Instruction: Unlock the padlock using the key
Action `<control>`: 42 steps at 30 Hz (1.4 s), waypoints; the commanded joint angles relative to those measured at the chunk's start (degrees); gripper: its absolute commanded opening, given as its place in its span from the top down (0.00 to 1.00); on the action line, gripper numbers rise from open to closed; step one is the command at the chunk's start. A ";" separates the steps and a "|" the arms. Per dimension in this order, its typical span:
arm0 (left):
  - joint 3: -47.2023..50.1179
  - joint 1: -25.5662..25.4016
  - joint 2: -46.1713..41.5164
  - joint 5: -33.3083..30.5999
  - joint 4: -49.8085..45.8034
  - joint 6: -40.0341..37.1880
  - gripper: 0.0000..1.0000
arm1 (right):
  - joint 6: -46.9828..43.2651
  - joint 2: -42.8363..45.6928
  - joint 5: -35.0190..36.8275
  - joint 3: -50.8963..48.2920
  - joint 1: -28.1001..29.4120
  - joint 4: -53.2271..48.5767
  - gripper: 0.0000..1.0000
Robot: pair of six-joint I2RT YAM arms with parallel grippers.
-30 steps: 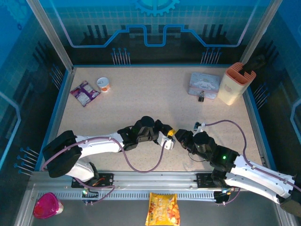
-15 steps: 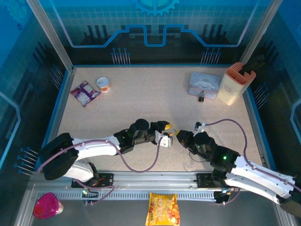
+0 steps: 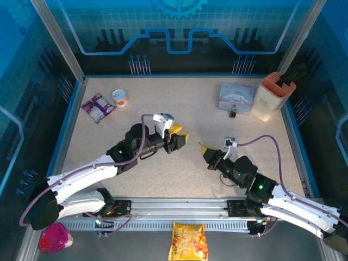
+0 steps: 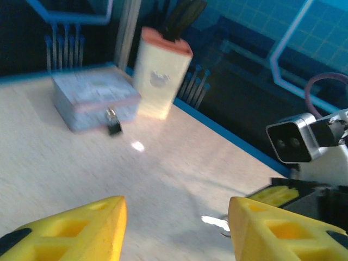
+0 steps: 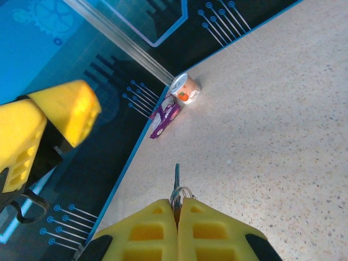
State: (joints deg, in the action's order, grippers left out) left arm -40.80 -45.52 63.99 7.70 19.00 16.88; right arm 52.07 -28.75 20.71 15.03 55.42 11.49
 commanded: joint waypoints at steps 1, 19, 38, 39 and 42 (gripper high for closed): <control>-1.14 0.27 1.73 8.29 -1.79 18.48 0.49 | -6.91 -1.31 -0.95 -0.84 1.35 10.96 1.00; 1.07 0.34 7.36 14.47 8.68 32.65 0.60 | -9.88 -7.94 2.20 -2.07 6.25 22.37 1.00; 0.42 0.34 7.77 17.47 12.16 32.72 0.91 | -8.75 -7.27 4.45 -2.44 6.28 21.89 1.00; 0.28 0.32 7.97 17.44 12.26 32.80 0.92 | -8.72 -7.28 4.43 -2.36 6.28 21.91 1.00; 0.50 0.31 8.00 16.76 12.71 32.87 0.96 | -8.08 -7.28 4.43 -2.11 6.28 21.55 1.00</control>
State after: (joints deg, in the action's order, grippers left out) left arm -40.29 -45.25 71.48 22.85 28.86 49.60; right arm 43.51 -36.23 23.70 12.73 61.12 32.05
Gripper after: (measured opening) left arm 0.050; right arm 0.060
